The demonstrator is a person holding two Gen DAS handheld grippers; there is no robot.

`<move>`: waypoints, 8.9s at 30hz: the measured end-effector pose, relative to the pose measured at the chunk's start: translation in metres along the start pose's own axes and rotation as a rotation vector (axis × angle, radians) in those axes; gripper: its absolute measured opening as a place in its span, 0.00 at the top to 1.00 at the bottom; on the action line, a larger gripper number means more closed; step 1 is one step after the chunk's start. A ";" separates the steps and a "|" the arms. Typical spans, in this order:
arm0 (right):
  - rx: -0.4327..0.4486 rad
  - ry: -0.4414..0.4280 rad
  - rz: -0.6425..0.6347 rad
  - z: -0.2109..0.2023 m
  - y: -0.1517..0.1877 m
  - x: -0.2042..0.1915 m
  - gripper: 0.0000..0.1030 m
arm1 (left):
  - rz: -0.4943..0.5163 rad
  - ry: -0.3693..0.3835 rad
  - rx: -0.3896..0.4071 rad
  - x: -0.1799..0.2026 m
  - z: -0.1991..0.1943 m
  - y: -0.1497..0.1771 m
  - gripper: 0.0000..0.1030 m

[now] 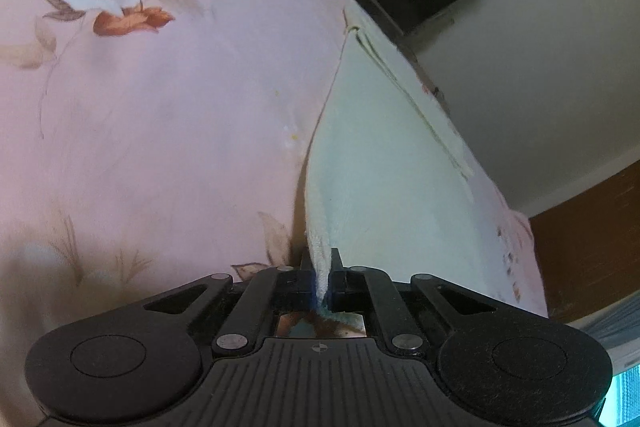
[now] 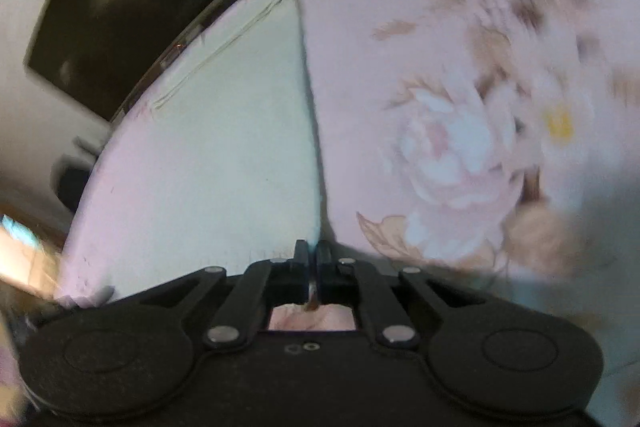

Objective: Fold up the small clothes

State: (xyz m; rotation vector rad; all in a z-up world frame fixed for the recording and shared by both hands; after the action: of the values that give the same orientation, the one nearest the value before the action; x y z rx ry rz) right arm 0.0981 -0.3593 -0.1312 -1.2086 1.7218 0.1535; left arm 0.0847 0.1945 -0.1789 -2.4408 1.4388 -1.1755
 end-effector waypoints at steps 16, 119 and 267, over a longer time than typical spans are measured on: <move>0.189 -0.145 -0.290 -0.029 -0.086 -0.096 0.96 | 0.112 0.180 0.225 0.103 -0.039 -0.121 0.96; -0.062 0.061 -0.790 0.292 -0.269 -0.106 0.65 | 1.007 -0.074 0.226 0.321 0.252 -0.224 0.33; -0.112 -0.219 -0.110 0.224 -0.290 -0.018 0.60 | 0.469 -0.126 0.018 0.296 0.257 -0.208 0.50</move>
State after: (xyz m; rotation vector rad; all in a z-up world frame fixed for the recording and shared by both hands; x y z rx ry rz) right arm 0.4650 -0.3607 -0.1136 -1.3142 1.4693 0.3075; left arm 0.4782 0.0047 -0.1031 -1.9607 1.8097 -0.9075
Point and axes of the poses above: each gripper's, at about its wrist camera, not at the fingertips, and z roughly the way its jaws point, x to its right, y to its underside, the point moved 1 cm from there along z, roughly the way its jaws point, and after that the axes turned 12 degrees about -y, right-handed, at the moved point
